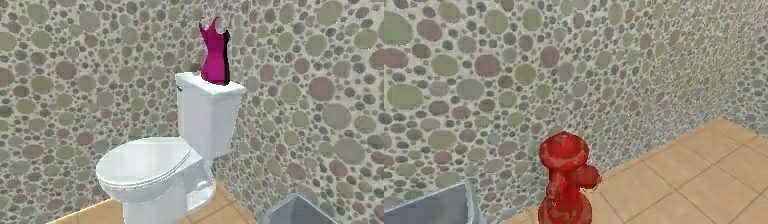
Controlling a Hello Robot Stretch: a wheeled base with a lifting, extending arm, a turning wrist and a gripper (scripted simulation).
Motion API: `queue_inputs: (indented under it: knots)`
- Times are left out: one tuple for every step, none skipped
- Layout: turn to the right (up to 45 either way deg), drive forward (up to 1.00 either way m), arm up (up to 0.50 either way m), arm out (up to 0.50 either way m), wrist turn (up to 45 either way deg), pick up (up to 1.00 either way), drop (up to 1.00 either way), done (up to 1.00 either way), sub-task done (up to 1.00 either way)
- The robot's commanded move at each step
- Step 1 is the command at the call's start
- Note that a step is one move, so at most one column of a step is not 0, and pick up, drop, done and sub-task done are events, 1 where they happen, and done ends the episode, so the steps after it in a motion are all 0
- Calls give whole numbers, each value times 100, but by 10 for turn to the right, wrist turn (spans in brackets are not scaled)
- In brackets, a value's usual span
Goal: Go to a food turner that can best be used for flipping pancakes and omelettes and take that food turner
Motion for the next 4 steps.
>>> queue_inputs:
  knots:
    - [-450, 0, 0, 0, 0, 0, 0, 0, 0]
    - [-450, 0, 0, 0, 0, 0, 0, 0, 0]
    - [-300, 0, 0, 0, 0, 0, 0, 0, 0]
    - [0, 100, 0, 0, 0, 0, 0, 0, 0]
